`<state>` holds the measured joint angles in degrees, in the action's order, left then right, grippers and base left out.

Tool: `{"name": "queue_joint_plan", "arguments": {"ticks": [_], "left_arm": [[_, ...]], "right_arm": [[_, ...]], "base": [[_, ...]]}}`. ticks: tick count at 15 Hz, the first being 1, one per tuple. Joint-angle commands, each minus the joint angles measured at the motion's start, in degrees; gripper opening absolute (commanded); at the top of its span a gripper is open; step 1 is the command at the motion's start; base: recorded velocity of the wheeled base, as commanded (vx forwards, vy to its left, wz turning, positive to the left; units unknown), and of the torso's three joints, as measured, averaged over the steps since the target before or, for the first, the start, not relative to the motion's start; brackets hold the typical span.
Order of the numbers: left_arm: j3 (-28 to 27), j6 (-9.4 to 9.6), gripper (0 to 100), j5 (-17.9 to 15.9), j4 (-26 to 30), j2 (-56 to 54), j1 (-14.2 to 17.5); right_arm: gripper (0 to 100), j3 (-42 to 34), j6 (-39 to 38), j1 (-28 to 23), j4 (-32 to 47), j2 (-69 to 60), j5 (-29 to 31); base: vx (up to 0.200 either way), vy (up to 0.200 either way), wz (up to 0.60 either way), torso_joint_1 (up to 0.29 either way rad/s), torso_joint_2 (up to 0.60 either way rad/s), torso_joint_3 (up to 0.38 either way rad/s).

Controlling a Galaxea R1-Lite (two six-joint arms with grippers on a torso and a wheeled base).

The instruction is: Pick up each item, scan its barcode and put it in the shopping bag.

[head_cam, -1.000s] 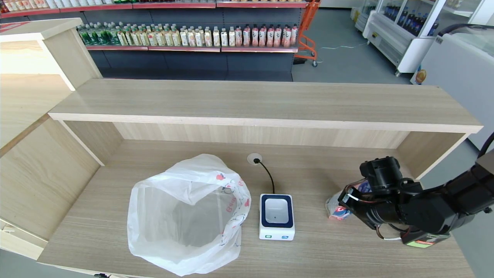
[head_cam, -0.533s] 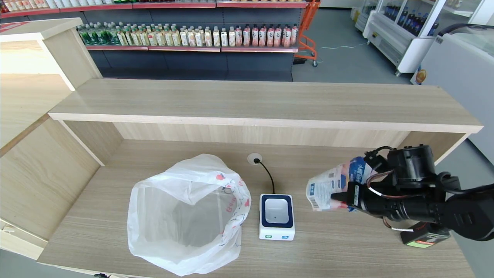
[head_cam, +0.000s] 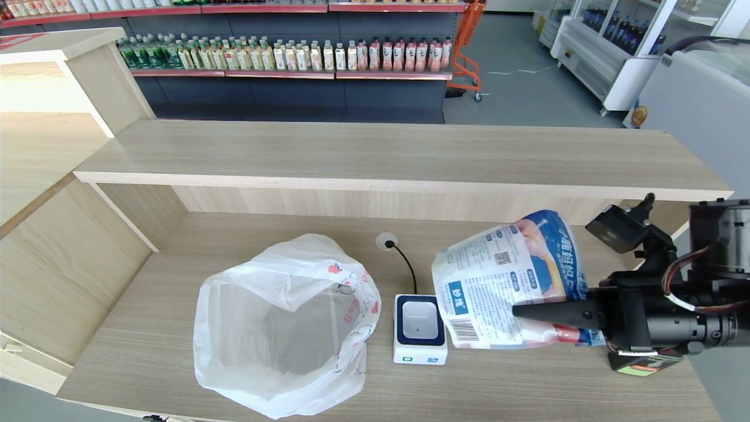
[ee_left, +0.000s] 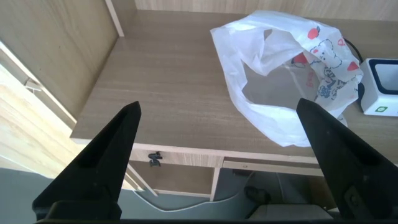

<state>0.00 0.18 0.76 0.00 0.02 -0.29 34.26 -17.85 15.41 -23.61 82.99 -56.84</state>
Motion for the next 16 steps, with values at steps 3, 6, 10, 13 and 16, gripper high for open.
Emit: {"name": "queue_joint_plan", "arguments": {"ticks": [3, 6, 10, 13, 16], "left_arm": [[0.0, -0.01, 100, 0.04, 0.0, -0.02, 0.03], [0.0, -0.01, 100, 0.04, 0.0, -0.02, 0.03], [0.0, -0.01, 100, 0.04, 0.0, -0.02, 0.03], [0.0, -0.01, 100, 0.04, 0.0, -0.02, 0.03], [0.0, -0.01, 100, 0.04, 0.0, -0.02, 0.03]], "right_arm": [[0, -1.3, -1.84, 3.22, 3.49, -4.77, -1.51], [0, -2.0, -6.06, 3.4, 3.49, -6.62, -1.51], [0, -2.7, -11.95, 7.35, 3.49, -10.13, -1.51], [0, -4.2, -11.95, 8.94, 3.66, -9.69, -1.78], [0, -4.64, -11.86, 8.5, 3.66, -8.2, -1.69]], "base": [[0.0, 0.0, 0.0, 0.0, 0.0, 0.0], [0.0, 0.0, 0.0, 0.0, 0.0, 0.0], [0.0, 0.0, 0.0, 0.0, 0.0, 0.0], [0.0, 0.0, 0.0, 0.0, 0.0, 0.0], [0.0, 0.0, 0.0, 0.0, 0.0, 0.0]]}}
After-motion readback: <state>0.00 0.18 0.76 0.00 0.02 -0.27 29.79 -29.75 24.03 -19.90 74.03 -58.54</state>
